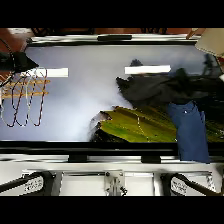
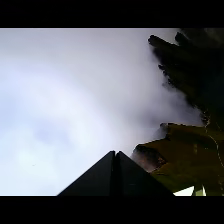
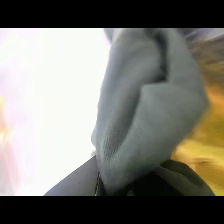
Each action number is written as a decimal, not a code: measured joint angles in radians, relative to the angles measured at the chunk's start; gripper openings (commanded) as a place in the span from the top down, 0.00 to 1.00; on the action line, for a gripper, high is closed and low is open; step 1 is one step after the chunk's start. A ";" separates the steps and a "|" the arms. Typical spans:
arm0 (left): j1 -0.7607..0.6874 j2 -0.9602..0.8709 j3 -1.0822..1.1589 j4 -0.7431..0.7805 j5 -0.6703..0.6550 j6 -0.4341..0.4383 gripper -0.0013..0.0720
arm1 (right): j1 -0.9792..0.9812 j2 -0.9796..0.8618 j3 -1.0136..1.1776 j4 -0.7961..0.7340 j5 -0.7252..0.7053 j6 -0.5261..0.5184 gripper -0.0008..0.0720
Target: Fold the shirts.
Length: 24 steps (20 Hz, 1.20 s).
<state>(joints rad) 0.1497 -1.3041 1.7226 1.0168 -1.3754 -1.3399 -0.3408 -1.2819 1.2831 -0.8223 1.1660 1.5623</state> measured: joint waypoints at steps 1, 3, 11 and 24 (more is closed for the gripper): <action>0.000 0.000 0.000 -0.001 0.000 -0.003 0.93 | -0.066 0.019 0.006 -0.026 0.019 0.011 0.90; 0.000 0.000 0.000 -0.003 -0.002 -0.005 0.93 | -0.182 0.045 0.013 -0.080 0.075 0.025 0.90; 0.000 0.002 0.000 -0.007 -0.043 -0.007 0.93 | -0.470 0.114 0.022 -0.271 0.240 0.085 0.90; -0.001 0.004 0.000 -0.007 -0.051 0.003 0.93 | -0.518 0.278 -0.381 -0.694 0.496 0.164 0.25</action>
<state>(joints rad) 0.1490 -1.3003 1.7226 1.0096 -1.4261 -1.3373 -0.8585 -1.0042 0.9024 -1.5166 1.6623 1.7260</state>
